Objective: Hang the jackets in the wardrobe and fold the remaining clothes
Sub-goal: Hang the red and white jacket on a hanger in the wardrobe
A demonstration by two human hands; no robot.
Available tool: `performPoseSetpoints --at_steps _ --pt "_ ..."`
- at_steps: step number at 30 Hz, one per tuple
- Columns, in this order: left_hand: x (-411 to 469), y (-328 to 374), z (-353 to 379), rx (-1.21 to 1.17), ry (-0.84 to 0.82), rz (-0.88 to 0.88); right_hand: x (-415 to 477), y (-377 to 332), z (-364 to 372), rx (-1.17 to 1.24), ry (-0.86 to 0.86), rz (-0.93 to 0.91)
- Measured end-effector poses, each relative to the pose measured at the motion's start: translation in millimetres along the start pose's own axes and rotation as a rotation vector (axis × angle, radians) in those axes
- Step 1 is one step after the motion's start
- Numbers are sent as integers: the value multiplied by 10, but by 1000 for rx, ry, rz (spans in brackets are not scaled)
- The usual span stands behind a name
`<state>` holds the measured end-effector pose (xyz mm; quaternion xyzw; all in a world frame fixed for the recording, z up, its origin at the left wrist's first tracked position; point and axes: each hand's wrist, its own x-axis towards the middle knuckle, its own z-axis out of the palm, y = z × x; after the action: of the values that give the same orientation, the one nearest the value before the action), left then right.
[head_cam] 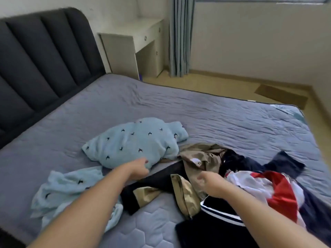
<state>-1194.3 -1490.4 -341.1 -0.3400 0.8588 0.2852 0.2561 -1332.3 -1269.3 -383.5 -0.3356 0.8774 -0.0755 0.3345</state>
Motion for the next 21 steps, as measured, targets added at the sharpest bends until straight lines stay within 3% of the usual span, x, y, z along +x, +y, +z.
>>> performPoseSetpoints --at_steps 5,12,16,21 --pt "219 435 1175 18 -63 175 -386 1157 642 51 8 184" --pt "323 1289 2363 54 -143 362 -889 2263 994 61 63 341" --pt "415 1738 2785 131 -52 432 -911 2575 1147 50 40 289" --pt "527 2080 3215 451 172 525 -869 2893 1388 55 -20 230"
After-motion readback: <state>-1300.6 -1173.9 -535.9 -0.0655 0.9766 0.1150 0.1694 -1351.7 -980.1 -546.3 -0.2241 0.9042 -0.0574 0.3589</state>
